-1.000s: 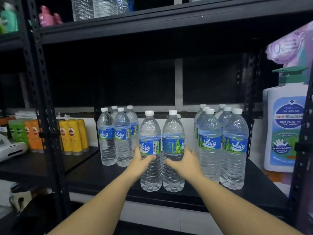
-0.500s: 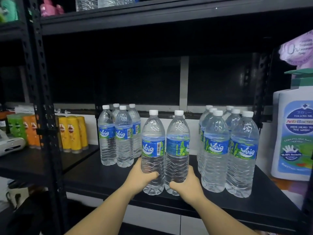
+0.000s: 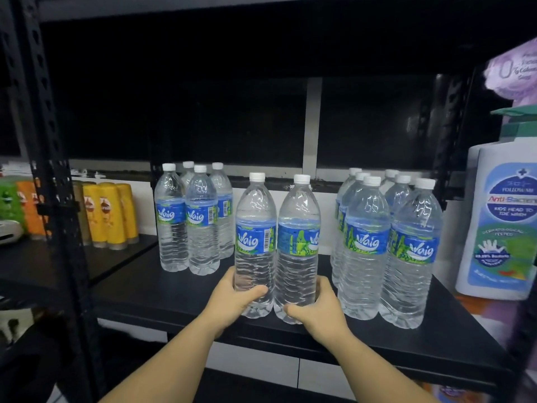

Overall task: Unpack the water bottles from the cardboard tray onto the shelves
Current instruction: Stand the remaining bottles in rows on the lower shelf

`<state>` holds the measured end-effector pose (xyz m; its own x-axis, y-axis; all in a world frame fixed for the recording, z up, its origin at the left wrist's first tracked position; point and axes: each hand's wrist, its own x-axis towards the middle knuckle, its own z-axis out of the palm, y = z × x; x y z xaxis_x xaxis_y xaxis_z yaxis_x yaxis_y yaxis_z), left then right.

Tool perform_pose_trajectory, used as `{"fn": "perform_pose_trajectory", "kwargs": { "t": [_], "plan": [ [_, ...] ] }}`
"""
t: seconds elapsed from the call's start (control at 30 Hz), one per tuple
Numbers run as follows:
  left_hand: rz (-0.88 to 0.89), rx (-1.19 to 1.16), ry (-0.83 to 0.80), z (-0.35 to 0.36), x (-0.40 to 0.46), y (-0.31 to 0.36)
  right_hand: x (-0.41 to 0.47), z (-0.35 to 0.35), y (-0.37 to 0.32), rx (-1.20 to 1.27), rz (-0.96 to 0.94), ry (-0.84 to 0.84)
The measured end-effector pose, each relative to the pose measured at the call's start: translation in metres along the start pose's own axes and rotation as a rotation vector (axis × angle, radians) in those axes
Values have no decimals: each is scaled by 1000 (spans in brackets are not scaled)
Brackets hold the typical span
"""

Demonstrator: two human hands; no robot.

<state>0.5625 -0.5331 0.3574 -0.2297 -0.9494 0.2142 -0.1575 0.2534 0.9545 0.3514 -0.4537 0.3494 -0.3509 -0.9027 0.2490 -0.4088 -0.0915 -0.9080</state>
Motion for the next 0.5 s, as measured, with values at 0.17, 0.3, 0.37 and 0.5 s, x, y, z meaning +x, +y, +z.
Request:
{"fn": "perform_pose_trajectory", "kwargs": {
  "t": [0.17, 0.3, 0.37, 0.5],
  "plan": [
    [9, -7, 11, 2, -3, 2, -1, 3, -2, 5, -11, 14],
    [9, -8, 5, 2, -4, 1, 1, 0, 1, 21, 2, -1],
    [11, -7, 3, 2, -4, 1, 1, -2, 2, 40, 7, 8],
    [14, -16, 2, 2, -4, 1, 0, 1, 0, 7, 0, -7]
  ]
}}
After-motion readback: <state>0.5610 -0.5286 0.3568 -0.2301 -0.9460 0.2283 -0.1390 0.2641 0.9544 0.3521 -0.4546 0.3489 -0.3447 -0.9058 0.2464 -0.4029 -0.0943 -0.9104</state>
